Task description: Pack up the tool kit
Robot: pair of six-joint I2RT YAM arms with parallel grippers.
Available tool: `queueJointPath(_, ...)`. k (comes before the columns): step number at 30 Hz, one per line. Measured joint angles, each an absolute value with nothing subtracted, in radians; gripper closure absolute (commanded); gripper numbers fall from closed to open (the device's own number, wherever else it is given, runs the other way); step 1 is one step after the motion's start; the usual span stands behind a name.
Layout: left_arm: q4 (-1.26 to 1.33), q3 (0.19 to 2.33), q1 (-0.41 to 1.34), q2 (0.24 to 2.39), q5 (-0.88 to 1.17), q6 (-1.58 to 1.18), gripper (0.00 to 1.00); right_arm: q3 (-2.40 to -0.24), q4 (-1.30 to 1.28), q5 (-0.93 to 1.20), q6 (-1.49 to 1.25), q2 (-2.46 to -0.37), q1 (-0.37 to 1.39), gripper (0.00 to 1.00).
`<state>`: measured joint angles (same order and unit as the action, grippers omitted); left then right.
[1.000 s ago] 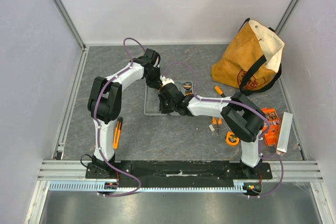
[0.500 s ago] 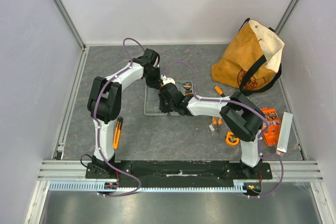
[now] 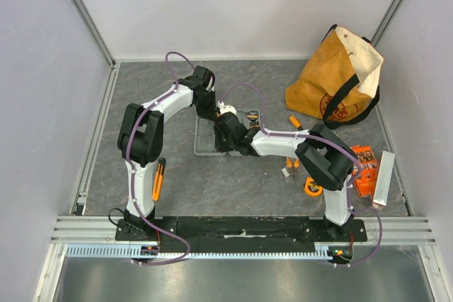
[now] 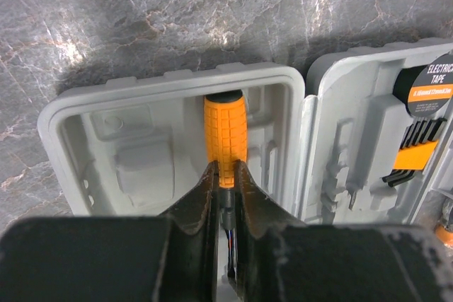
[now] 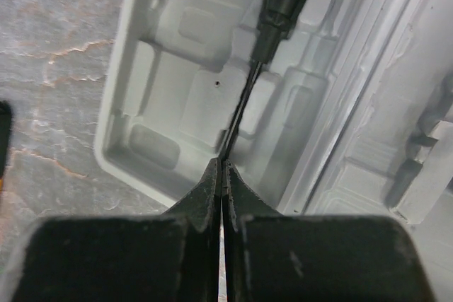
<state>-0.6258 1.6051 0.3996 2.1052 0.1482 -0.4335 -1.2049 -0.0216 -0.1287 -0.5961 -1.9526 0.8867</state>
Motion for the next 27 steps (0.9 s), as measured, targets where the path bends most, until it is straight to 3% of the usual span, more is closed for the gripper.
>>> queueJointPath(11,-0.612,1.589,0.393,2.1,0.164,-0.435,0.98,-1.202,-0.011,-0.133,-0.657,-1.968,0.886,1.0)
queueJointPath(13,-0.613,1.589,0.393,2.099,0.163,-0.435,0.92,-1.203,-0.012,-0.137,-0.659,-1.966,0.887,1.0)
queueJointPath(18,-0.643,1.614,0.391,2.101,0.16,-0.434,0.77,-1.244,-0.079,-0.152,-0.651,-1.964,0.888,0.74)
queueJointPath(20,-0.688,1.633,0.389,2.104,0.155,-0.433,0.71,-1.288,-0.131,-0.167,-0.642,-1.964,0.887,0.68)
queueJointPath(27,-0.807,1.749,0.374,2.112,0.141,-0.419,0.63,-1.38,-0.207,-0.233,-0.638,-1.883,0.886,0.52)
